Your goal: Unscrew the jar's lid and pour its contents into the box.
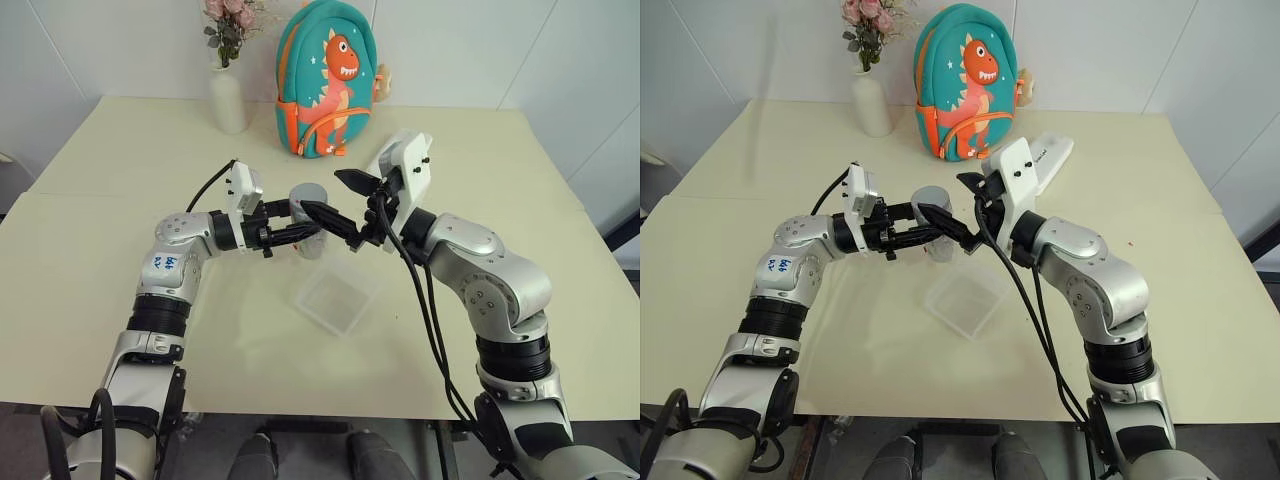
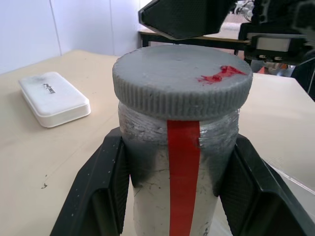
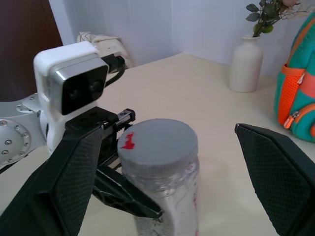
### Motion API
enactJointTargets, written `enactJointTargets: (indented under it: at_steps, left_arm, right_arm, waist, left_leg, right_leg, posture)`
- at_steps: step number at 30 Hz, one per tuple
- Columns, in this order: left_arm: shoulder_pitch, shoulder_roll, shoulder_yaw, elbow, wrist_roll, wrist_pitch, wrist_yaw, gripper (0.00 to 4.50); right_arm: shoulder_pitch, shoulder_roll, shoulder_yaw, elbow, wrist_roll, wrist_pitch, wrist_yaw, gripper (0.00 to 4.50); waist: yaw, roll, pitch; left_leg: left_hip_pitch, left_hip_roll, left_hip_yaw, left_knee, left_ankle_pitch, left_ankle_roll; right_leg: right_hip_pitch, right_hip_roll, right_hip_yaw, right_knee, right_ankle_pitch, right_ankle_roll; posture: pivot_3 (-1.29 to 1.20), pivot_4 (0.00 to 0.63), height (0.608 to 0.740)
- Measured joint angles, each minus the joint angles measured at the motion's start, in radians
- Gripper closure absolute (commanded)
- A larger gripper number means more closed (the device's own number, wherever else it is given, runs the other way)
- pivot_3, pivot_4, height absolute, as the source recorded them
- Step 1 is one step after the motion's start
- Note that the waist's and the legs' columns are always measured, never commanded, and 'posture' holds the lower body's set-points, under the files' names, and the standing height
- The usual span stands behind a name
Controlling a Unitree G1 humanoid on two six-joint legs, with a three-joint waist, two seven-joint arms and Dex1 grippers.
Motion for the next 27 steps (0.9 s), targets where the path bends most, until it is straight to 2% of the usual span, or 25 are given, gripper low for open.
enactJointTargets:
  at_steps: [6, 18, 27]
  left_arm:
    - [0.011, -0.014, -0.022, -0.072, -0.002, 0.018, -0.016, 2.43]
    - [0.105, -0.007, -0.023, -0.278, -0.019, 0.117, 0.012, 2.43]
    - [0.121, -0.007, -0.018, -0.309, -0.041, 0.160, 0.038, 2.43]
  right_arm:
    - [0.006, 0.016, 0.040, 0.000, -0.030, -0.014, -0.005, 0.00]
    - [0.033, -0.020, 0.046, -0.050, -0.010, 0.032, 0.023, 0.00]
    - [0.034, -0.044, 0.045, -0.080, 0.002, 0.053, 0.025, 0.00]
  waist:
    - [-0.001, 0.000, 0.000]
    - [0.000, 0.000, 0.000]
    - [0.000, 0.000, 0.000]
  left_leg:
    - [-0.001, 0.000, 0.000, 0.000, 0.000, 0.000]
    - [-0.002, 0.000, -0.002, 0.002, 0.000, 0.000]
    - [-0.002, 0.000, -0.002, 0.002, 0.000, 0.000]
  right_leg:
    - [-0.001, 0.000, 0.000, 0.000, 0.000, 0.000]
    - [-0.001, 0.000, -0.001, 0.001, 0.000, 0.000]
    - [-0.001, 0.000, -0.001, 0.000, 0.000, 0.000]
  posture:
    - [0.00, 0.150, 0.740]
    - [0.00, 0.150, 0.740]
    - [0.00, 0.150, 0.740]
